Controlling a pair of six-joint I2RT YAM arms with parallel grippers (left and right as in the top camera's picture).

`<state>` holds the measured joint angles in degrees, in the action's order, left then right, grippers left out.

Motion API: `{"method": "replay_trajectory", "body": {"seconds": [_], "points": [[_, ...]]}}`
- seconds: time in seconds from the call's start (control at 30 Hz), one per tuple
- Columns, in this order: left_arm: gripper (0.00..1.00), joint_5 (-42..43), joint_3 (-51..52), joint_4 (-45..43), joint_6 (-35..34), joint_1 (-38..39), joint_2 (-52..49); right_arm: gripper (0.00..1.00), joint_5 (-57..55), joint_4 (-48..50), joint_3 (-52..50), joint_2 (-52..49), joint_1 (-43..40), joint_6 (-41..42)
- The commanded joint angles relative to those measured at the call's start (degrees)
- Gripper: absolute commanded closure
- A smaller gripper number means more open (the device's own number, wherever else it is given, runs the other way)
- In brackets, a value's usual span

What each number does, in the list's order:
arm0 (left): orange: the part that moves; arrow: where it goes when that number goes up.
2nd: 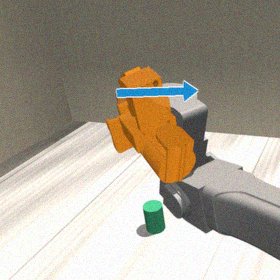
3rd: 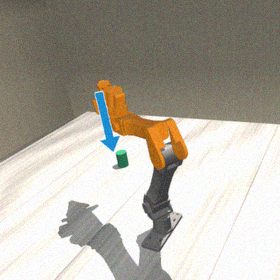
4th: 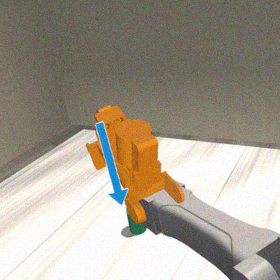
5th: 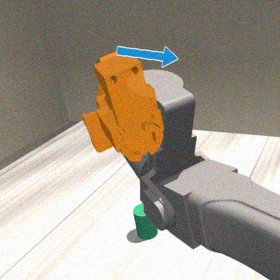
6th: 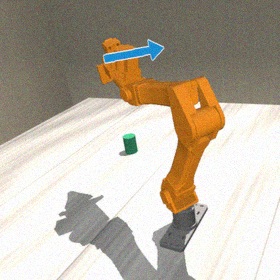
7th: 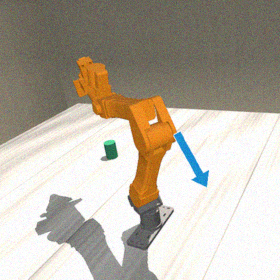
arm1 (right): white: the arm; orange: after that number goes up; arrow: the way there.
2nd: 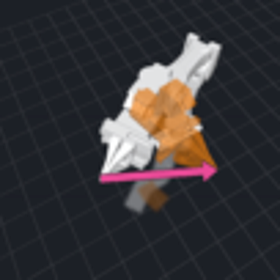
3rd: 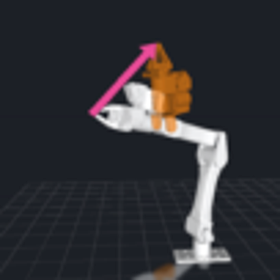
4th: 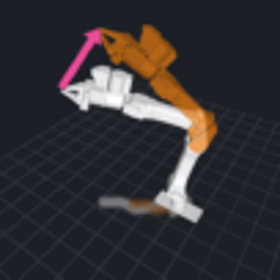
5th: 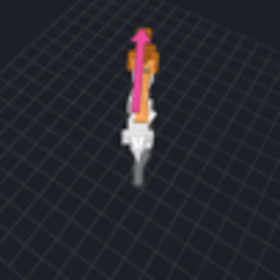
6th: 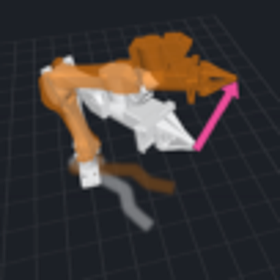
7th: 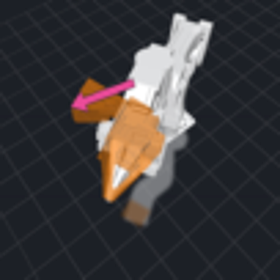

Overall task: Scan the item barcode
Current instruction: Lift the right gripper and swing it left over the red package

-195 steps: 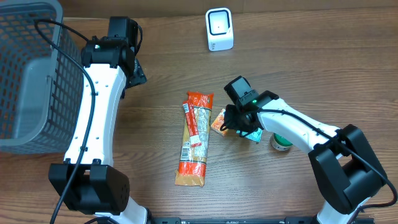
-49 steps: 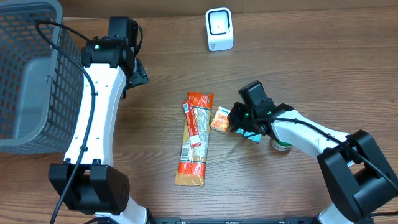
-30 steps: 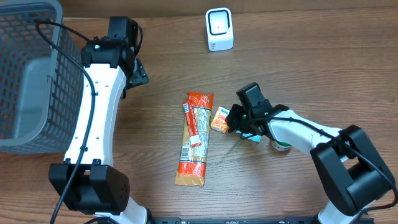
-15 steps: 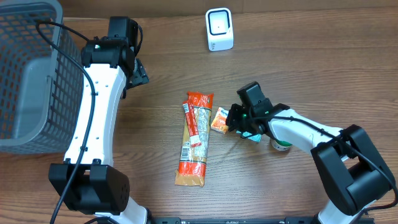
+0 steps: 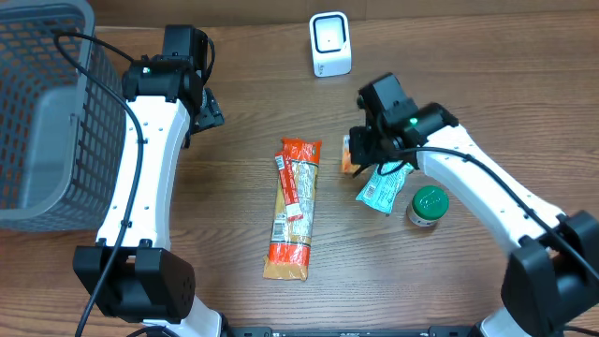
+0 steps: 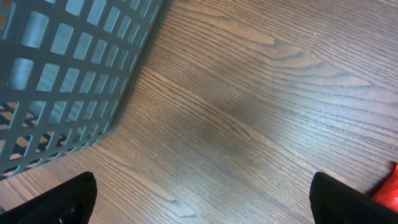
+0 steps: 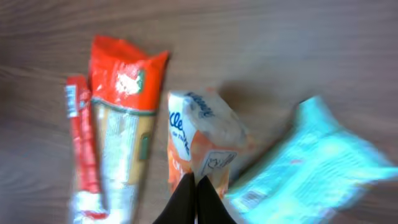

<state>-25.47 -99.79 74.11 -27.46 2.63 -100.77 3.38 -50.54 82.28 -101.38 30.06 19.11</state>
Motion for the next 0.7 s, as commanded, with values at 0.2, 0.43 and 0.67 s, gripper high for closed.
{"method": "replay_trajectory", "body": {"seconds": [0.2,0.43,0.67], "points": [[0.00,0.1,-0.7,0.0,-0.2,0.4,0.4,0.96,-35.4,-2.5,3.2,-1.9,12.3,-10.3],[0.00,0.1,-0.7,0.0,-0.2,0.4,0.4,0.96,-47.6,-2.5,3.2,-9.5,18.9,-10.3],[0.00,0.1,-0.7,0.0,-0.2,0.4,0.4,0.96,-48.8,-2.5,3.2,-14.5,20.5,-10.3]]}}
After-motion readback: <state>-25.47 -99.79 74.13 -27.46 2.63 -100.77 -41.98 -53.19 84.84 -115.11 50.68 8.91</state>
